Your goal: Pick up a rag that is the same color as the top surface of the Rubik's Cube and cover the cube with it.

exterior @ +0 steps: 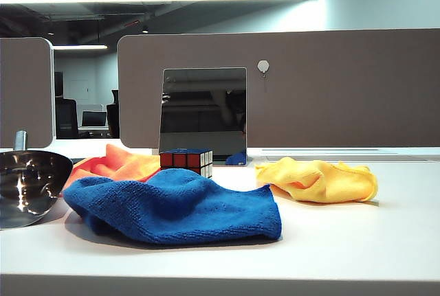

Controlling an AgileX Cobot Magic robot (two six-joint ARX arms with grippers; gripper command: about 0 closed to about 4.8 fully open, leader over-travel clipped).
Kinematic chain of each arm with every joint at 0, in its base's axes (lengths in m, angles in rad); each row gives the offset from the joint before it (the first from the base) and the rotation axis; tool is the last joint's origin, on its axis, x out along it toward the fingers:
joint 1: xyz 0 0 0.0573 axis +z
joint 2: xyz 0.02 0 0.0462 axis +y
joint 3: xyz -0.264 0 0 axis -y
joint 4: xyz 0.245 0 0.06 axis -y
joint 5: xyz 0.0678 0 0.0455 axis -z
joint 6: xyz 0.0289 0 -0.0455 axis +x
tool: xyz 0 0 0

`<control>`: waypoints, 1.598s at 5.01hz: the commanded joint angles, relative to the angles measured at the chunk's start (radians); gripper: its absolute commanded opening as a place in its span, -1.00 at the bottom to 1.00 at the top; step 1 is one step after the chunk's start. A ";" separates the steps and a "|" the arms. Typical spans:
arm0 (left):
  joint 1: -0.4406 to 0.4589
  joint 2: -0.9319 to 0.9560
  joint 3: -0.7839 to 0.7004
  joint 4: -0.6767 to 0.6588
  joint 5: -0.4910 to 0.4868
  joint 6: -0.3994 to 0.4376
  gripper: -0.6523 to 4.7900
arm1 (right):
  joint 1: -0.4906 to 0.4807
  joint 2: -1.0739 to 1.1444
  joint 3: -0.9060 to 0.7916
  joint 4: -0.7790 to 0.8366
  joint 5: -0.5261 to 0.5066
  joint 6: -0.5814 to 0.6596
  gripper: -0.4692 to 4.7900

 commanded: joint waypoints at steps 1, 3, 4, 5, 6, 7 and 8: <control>-0.002 0.001 0.011 0.011 0.122 0.000 -0.78 | 0.000 -0.001 0.009 0.014 -0.032 0.005 -0.84; -0.002 0.002 0.164 -0.170 0.122 0.000 -0.78 | 0.000 0.002 0.175 -0.153 -0.065 0.003 -0.84; -0.002 0.002 0.251 -0.283 0.188 0.000 -0.78 | 0.000 0.003 0.266 -0.265 -0.072 -0.001 -0.84; -0.002 0.002 0.282 -0.333 0.223 0.000 -0.78 | 0.000 0.003 0.298 -0.307 -0.105 -0.001 -0.84; -0.002 0.002 0.306 -0.384 0.266 -0.002 -0.78 | 0.000 0.003 0.331 -0.352 -0.159 -0.001 -0.84; -0.002 0.002 0.329 -0.443 0.351 -0.004 -0.78 | 0.001 0.007 0.380 -0.433 -0.214 -0.001 -0.84; -0.002 0.001 0.344 -0.483 0.433 -0.026 -0.78 | 0.000 0.039 0.485 -0.594 -0.309 -0.070 -0.84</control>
